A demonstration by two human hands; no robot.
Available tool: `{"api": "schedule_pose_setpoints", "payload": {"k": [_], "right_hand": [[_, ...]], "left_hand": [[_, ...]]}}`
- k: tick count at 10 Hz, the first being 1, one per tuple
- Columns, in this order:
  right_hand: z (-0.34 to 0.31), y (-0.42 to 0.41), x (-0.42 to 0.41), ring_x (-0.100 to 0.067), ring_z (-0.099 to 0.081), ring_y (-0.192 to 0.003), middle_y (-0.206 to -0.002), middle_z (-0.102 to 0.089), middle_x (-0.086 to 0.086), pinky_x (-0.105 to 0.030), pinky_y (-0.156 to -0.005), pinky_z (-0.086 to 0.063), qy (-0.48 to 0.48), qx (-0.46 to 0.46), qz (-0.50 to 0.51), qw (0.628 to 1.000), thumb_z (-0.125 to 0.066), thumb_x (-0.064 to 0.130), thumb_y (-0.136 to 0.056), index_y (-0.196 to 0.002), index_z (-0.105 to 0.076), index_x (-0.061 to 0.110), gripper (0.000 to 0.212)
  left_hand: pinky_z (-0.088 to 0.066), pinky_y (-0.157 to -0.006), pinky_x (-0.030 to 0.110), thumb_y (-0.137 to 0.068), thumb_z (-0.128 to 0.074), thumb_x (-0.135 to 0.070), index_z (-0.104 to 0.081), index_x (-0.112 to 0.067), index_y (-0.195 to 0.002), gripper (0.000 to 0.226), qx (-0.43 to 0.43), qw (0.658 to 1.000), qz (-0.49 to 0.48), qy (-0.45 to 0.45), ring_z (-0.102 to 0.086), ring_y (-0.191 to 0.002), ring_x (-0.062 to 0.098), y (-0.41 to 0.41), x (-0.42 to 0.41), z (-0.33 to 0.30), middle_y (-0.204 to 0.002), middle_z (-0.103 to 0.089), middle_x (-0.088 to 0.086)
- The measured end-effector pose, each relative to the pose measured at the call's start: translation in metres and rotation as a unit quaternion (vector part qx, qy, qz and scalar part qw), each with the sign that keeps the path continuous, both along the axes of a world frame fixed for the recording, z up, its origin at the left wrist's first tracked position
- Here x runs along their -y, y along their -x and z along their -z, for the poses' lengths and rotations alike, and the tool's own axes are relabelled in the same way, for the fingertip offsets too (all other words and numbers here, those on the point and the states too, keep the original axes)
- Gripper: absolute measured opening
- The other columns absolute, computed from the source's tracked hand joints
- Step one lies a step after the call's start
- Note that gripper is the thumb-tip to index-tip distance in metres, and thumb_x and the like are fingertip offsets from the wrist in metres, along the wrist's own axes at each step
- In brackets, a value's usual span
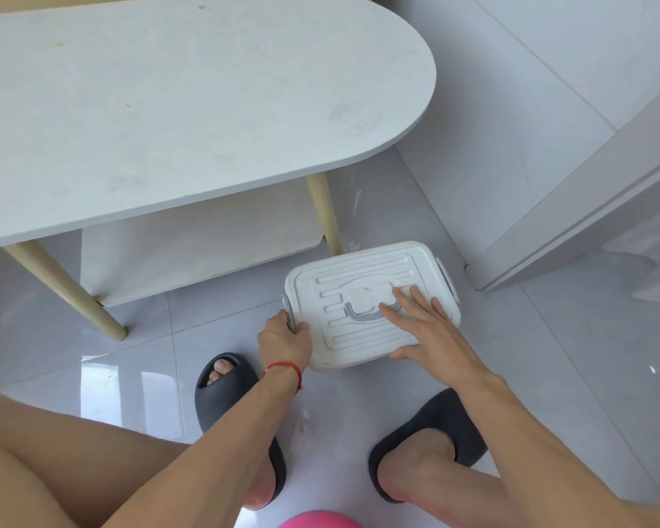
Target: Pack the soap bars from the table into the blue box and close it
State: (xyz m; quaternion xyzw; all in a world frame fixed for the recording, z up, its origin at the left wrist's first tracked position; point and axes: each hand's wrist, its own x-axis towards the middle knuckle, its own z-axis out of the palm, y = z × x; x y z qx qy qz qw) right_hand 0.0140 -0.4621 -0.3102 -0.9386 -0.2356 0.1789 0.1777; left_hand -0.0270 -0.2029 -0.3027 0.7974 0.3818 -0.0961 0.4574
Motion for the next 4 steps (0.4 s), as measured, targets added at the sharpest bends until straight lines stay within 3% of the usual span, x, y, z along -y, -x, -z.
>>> {"api": "schedule_pose_setpoints", "payload": {"k": [2, 3, 4], "right_hand": [[0.002, -0.028, -0.005, -0.012, 0.013, -0.158, -0.172, -0.001, 0.013, -0.044, -0.129, 0.001, 0.015, -0.004, -0.009, 1.0, -0.075, 0.034, -0.09, -0.161, -0.025, 0.039, 0.087], [-0.003, -0.027, -0.013, -0.013, 0.015, -0.158, -0.172, 0.003, 0.013, -0.044, -0.129, 0.003, 0.013, -0.023, -0.002, 1.0, -0.075, 0.032, -0.092, -0.162, -0.021, 0.04, 0.088], [-0.019, -0.027, -0.015, -0.012, 0.006, -0.159, -0.173, -0.006, 0.009, -0.041, -0.13, -0.003, -0.037, -0.075, 0.032, 0.996, -0.073, 0.022, -0.095, -0.161, -0.027, 0.036, 0.082]], "left_hand": [[-0.056, -0.084, 0.041, -0.093, -0.061, -0.018, -0.064, -0.003, -0.098, 0.016, 0.02, 1.0, -0.005, -0.012, -0.066, -0.093, 0.04, -0.019, -0.003, -0.003, -0.097, -0.071, 0.018], [-0.058, -0.091, 0.045, -0.092, -0.067, -0.02, -0.066, -0.011, -0.125, 0.034, -0.001, 0.999, -0.006, 0.039, -0.07, -0.098, 0.037, -0.021, -0.014, -0.006, -0.105, -0.073, 0.014], [-0.058, -0.092, 0.046, -0.084, -0.076, -0.01, -0.044, -0.011, -0.15, 0.073, -0.049, 0.995, 0.001, 0.087, -0.066, -0.108, 0.034, -0.025, -0.03, -0.016, -0.132, -0.064, 0.015]]}}
